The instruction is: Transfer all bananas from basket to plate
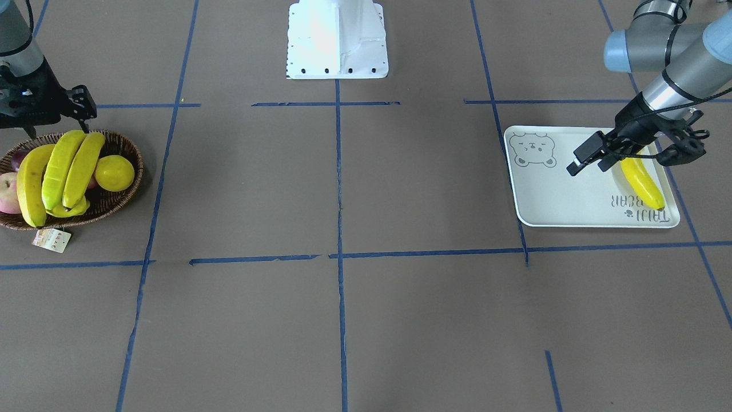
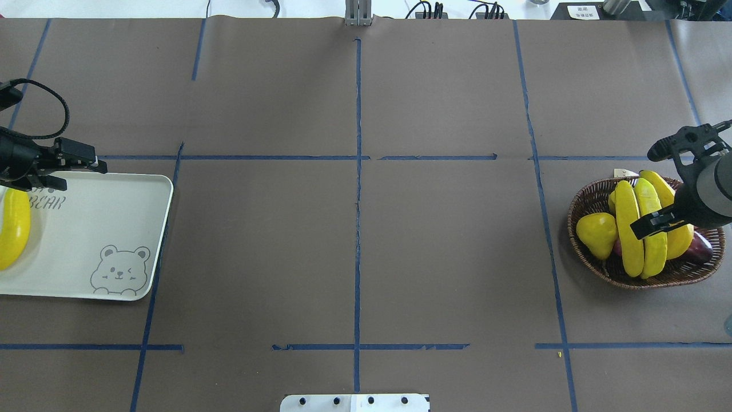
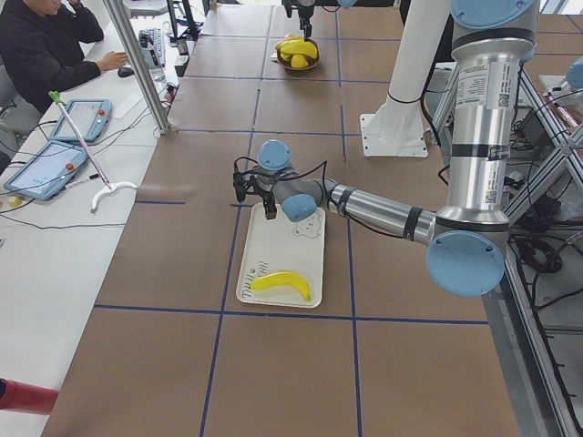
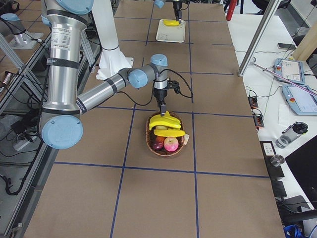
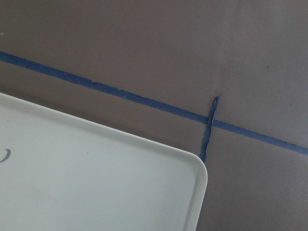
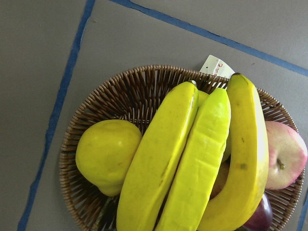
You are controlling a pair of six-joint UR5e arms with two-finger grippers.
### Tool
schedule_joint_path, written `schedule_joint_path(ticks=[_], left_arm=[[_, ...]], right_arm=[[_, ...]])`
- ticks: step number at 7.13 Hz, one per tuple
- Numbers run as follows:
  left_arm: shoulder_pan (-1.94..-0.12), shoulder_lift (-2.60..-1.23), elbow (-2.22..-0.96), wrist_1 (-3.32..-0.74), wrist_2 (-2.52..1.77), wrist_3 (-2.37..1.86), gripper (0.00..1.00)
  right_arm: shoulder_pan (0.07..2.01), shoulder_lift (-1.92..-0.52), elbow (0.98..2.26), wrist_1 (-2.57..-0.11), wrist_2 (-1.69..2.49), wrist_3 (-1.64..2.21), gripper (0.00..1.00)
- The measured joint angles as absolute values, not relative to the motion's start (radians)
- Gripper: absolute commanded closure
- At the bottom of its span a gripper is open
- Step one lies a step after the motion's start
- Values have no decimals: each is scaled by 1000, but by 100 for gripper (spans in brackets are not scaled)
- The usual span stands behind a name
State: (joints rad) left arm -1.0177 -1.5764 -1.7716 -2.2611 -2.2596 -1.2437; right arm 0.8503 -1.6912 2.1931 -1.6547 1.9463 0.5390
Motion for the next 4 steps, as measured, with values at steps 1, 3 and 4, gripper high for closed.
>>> schedule_joint_path(ticks=[1, 3, 4], left_arm=[[-1016, -1576, -1772, -2261, -2260, -1244, 0], [-1012, -1576, -1772, -2261, -2259, -1246, 0], [-1011, -1575, -1772, -2261, -2258, -1248, 0]], right_arm=[[851, -1702, 2183, -1652, 1958, 533, 13], [852, -1705, 2144, -1651, 1976, 530, 12], [853, -1702, 2127, -1651, 1980, 529, 12]])
